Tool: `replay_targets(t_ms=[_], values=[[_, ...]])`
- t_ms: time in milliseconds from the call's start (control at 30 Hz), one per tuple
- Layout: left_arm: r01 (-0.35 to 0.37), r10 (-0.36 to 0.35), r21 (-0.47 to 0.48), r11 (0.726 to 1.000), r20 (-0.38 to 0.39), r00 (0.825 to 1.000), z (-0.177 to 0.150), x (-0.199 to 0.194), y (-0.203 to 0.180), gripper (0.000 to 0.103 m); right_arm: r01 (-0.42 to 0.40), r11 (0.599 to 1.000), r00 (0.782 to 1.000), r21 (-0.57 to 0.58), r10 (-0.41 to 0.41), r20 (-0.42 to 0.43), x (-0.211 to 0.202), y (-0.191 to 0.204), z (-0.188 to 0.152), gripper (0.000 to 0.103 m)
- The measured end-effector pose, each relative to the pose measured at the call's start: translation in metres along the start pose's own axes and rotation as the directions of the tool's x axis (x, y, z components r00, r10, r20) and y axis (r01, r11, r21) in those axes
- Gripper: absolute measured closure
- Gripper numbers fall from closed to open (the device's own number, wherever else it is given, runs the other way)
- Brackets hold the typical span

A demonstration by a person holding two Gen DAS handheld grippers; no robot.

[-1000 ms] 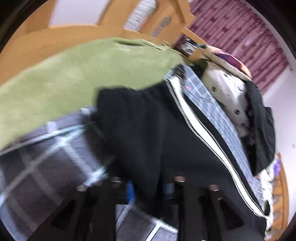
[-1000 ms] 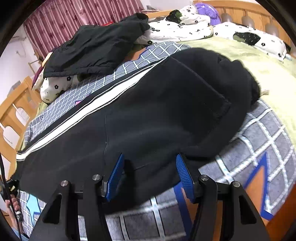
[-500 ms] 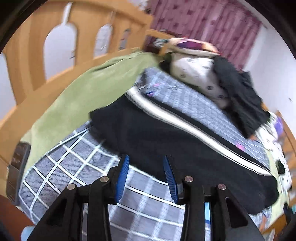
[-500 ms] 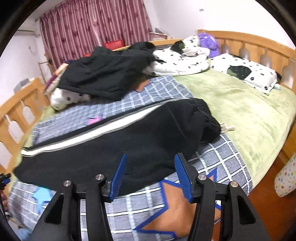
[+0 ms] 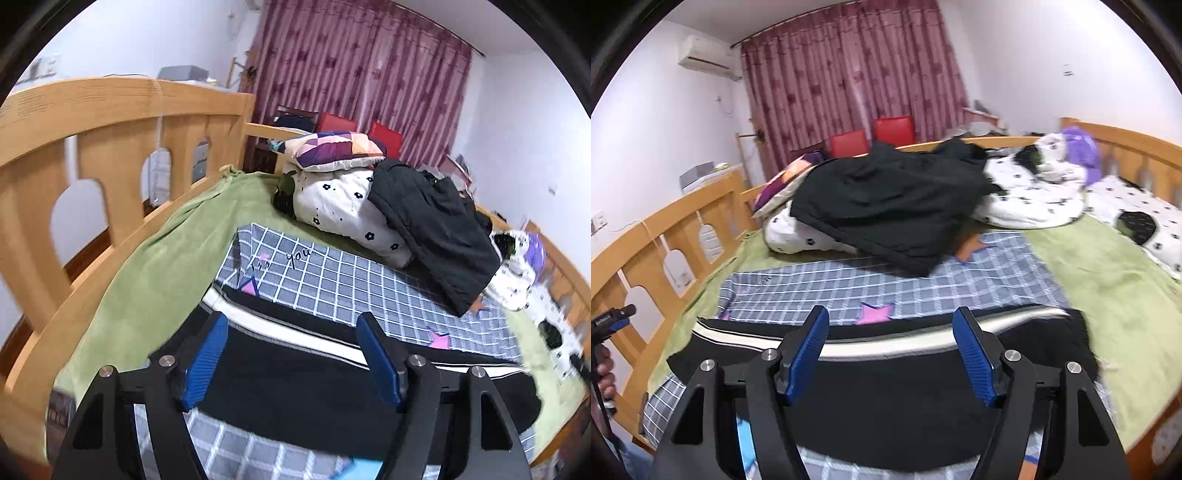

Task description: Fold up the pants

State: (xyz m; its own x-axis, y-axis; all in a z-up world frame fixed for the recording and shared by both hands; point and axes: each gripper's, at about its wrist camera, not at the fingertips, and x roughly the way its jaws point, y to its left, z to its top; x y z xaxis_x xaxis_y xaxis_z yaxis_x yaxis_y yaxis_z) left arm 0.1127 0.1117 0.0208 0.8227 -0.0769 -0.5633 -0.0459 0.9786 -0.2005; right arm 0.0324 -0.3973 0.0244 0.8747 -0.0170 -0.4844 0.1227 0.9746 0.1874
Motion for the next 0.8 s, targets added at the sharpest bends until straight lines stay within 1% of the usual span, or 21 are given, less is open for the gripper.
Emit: replay_targets(t_ms=[67,100,133,200,300,400,467,500,567,600,633,667,700,733,767,800], values=[[-0.031,0.031,0.006,0.999,-0.027,0.999,0.003,0.033,0.008,0.033,-0.002,1.000,1.000,-0.030,0.001,-0.020,0.037,0.014,0.009,0.035],[-0.041,0.041,-0.006,0.999,-0.039,0.998,0.003,0.045,0.012,0.033,0.003,0.999,1.000,-0.044,-0.005,-0.029,0.051,0.019,0.013,0.035],[-0.041,0.039,-0.032,0.999,-0.065,0.997,0.006,0.067,0.020,0.033,0.010,0.998,0.999,-0.061,-0.012,-0.039,0.066,0.023,0.017,0.035],[-0.040,0.035,-0.050,0.998,-0.089,0.995,0.009,0.093,0.031,0.033,0.024,0.993,0.998,-0.114,-0.032,-0.062,0.098,0.034,0.024,0.035],[-0.076,0.070,-0.045,0.996,-0.112,0.991,0.002,0.135,0.047,0.033,0.018,0.978,0.996,-0.207,-0.036,-0.086,0.140,0.045,0.027,0.035],[-0.094,0.087,-0.044,0.995,-0.151,0.985,-0.011,0.165,0.061,0.033,0.025,0.961,0.992,-0.276,-0.059,-0.115,0.176,0.045,0.010,0.035],[-0.097,0.095,-0.003,0.995,-0.189,0.977,-0.014,0.189,0.069,0.033,-0.001,0.965,0.989,-0.262,-0.038,-0.143,0.198,0.033,-0.009,0.036],[-0.106,0.108,0.024,0.994,-0.192,0.975,-0.015,0.196,0.071,0.033,-0.010,0.969,0.986,-0.249,-0.032,-0.164,0.207,0.029,-0.016,0.037],[-0.133,0.142,0.061,0.989,-0.171,0.975,-0.016,0.206,0.077,0.034,-0.015,0.967,0.968,-0.255,-0.050,-0.245,0.232,0.020,-0.028,0.051],[-0.151,0.159,0.064,0.986,-0.165,0.973,-0.016,0.211,0.081,0.034,-0.010,0.962,0.962,-0.272,-0.064,-0.265,0.241,0.018,-0.032,0.053],[-0.157,0.163,0.049,0.986,-0.179,0.970,-0.016,0.218,0.087,0.035,-0.010,0.958,0.959,-0.286,-0.071,-0.274,0.249,0.016,-0.035,0.054],[-0.149,0.153,0.034,0.988,-0.197,0.968,-0.016,0.226,0.093,0.035,-0.014,0.955,0.959,-0.295,-0.070,-0.275,0.255,0.013,-0.038,0.054],[-0.146,0.149,0.029,0.989,-0.202,0.968,-0.017,0.231,0.097,0.037,-0.024,0.953,0.959,-0.302,-0.063,-0.275,0.262,0.010,-0.040,0.054],[-0.161,0.162,0.024,0.987,-0.210,0.964,-0.020,0.238,0.103,0.040,-0.033,0.952,0.959,-0.304,-0.055,-0.280,0.268,0.009,-0.042,0.054],[-0.180,0.181,0.025,0.983,-0.225,0.958,-0.022,0.243,0.108,0.046,-0.042,0.952,0.955,-0.302,-0.050,-0.291,0.275,0.006,-0.044,0.054],[-0.189,0.189,0.023,0.982,-0.243,0.951,-0.025,0.248,0.112,0.049,-0.050,0.954,0.949,-0.296,-0.047,-0.312,0.283,0.003,-0.046,0.054]])
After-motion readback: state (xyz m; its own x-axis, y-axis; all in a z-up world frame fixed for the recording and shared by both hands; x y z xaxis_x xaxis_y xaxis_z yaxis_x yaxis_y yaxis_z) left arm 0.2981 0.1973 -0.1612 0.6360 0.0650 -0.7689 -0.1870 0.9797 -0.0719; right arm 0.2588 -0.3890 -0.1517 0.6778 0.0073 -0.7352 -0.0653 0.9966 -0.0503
